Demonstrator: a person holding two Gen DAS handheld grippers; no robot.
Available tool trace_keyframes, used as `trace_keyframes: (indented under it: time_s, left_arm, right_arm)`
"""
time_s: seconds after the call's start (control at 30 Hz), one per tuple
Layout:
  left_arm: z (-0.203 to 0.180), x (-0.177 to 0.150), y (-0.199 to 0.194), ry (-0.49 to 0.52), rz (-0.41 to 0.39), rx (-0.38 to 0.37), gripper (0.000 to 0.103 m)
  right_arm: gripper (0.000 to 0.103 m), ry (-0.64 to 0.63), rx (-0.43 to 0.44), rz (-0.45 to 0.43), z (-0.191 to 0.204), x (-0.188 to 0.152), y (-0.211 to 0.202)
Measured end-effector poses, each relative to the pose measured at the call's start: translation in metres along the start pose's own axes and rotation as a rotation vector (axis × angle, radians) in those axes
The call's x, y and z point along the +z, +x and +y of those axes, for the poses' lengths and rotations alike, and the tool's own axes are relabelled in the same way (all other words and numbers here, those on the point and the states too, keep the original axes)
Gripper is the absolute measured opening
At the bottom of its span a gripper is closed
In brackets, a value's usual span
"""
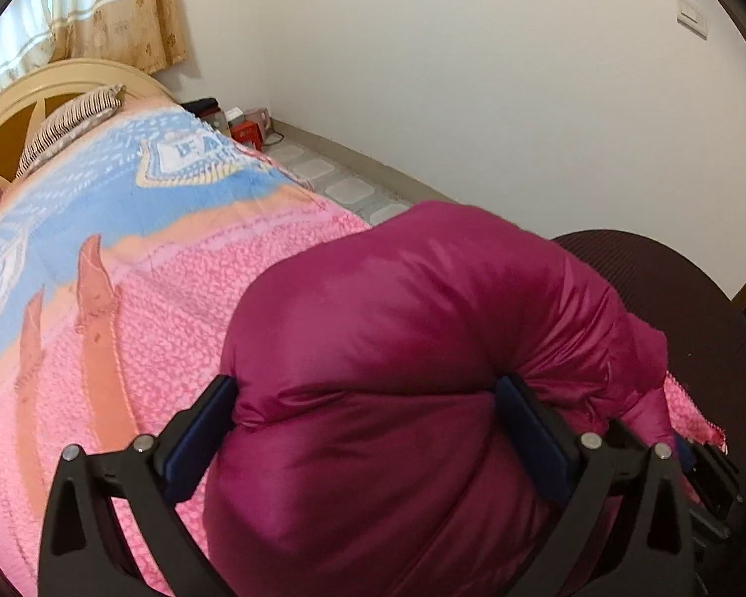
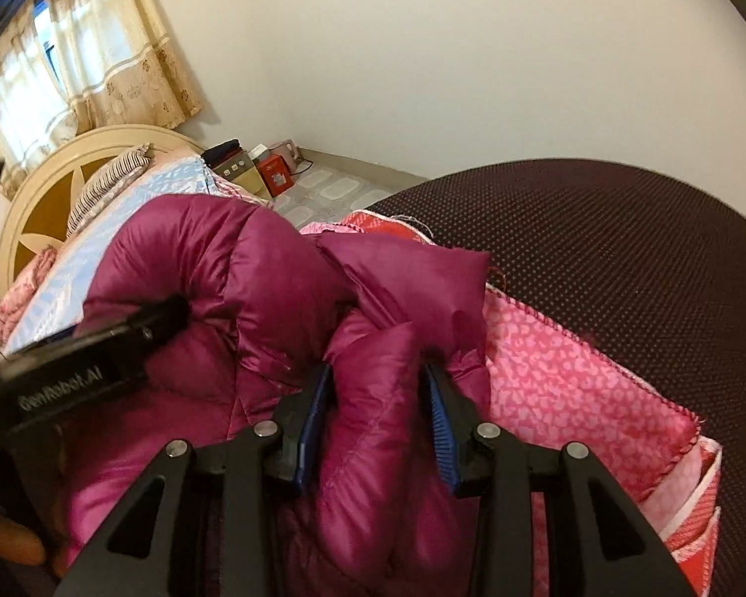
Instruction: Fold large clothes
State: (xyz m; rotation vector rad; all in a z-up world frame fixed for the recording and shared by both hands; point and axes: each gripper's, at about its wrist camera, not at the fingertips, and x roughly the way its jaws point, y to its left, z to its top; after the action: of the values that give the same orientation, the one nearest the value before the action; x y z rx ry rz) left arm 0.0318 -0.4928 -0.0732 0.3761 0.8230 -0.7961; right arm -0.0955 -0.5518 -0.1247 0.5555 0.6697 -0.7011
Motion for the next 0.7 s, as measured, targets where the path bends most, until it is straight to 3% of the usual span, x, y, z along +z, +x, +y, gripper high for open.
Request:
trace_keyframes:
  time_s: [0.4,0.53,0.7]
  left_arm:
    - [0.004,-0.007,-0.001,-0.012,0.04,-0.034,0.103]
    - [0.012,-0.019,-0.028,-0.03,0.052,-0.077,0.103]
    - [0.009,-0.038,-0.076,0.042,-0.026,-0.04,0.103]
  right_arm:
    - [0.039,-0.062,-0.063,0.004,0.015,0.001,0.006]
    - [0.04,-0.069,-0.07,0.003,0.017,0.0,0.006]
    - [0.041,-0.071,-0.086,-0.004,0.019,-0.001,0.004]
